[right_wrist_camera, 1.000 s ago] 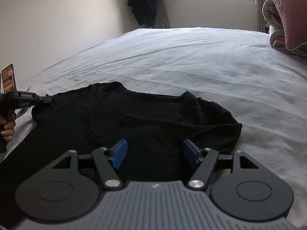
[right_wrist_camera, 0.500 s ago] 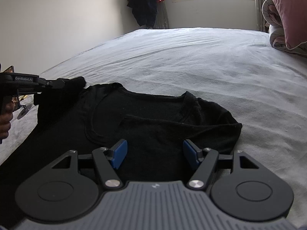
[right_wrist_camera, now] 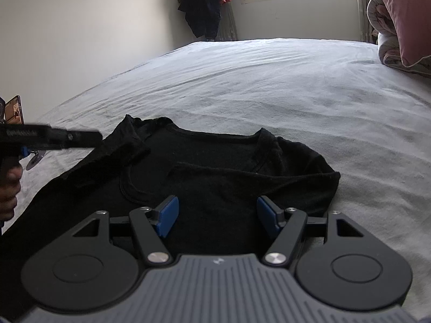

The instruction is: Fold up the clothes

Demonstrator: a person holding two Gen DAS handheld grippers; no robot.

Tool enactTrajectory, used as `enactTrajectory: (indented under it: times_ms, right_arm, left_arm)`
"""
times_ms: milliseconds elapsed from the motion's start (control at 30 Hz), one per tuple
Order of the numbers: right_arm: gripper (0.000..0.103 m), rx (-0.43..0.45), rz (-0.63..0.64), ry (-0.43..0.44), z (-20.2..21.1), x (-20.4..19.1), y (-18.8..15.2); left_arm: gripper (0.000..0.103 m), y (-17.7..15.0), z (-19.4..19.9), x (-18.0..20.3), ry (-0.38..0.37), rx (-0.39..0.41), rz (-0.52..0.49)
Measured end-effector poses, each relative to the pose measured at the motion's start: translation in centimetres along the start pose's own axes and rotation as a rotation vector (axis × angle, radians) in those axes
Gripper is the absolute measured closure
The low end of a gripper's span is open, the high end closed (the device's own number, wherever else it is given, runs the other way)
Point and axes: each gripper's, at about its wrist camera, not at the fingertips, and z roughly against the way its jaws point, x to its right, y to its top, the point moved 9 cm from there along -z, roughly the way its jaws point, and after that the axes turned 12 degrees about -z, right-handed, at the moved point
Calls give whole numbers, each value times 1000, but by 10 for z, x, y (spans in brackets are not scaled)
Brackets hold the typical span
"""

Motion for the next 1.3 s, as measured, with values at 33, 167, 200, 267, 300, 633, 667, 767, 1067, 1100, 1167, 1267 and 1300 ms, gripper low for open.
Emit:
enactTrajectory:
  times_ms: [33, 167, 200, 267, 300, 633, 667, 767, 1067, 1100, 1167, 1267, 1300]
  right_arm:
    - [33, 0, -1, 0, 0, 0, 0]
    - [33, 0, -2, 1, 0, 0, 0]
    - [33, 1, -2, 1, 0, 0, 0]
    - [33, 0, -4, 3, 1, 0, 0]
    - [33, 0, -5, 5, 1, 0, 0]
    - [33, 0, -15, 15, 1, 1, 1]
    - [33, 0, -16, 16, 1, 1, 0]
    - [32, 0, -19, 18, 1, 2, 1]
    - [32, -1, -11, 9, 1, 0, 1]
    - [32, -4, -4, 6, 3, -2, 2]
    - [32, -14, 38, 29, 10, -10, 2]
    - [36, -34, 163, 135, 25, -33, -5]
    - [38, -47, 214, 182, 30, -42, -10]
  left_arm:
    - [81, 1, -2, -3, 9, -4, 2]
    - [87, -6, -23, -10, 33, -51, -16]
    - [89, -10, -30, -10, 27, -73, -10]
    - [90, -18, -43, -5, -3, -106, 13]
    - [90, -20, -46, 2, -27, -110, 14]
    - [88, -13, -37, 28, -90, -16, 9]
    - [88, -14, -38, 23, -72, -28, 14]
    - [88, -22, -38, 13, -46, -71, 20]
    - [72, -51, 2, 28, -91, -91, -49]
    - [68, -50, 6, 30, -93, -84, -63]
    - [60, -52, 14, 33, -84, -78, -119]
    - [59, -58, 18, 40, -78, -94, -207]
    - [60, -61, 18, 42, -82, -103, -230]
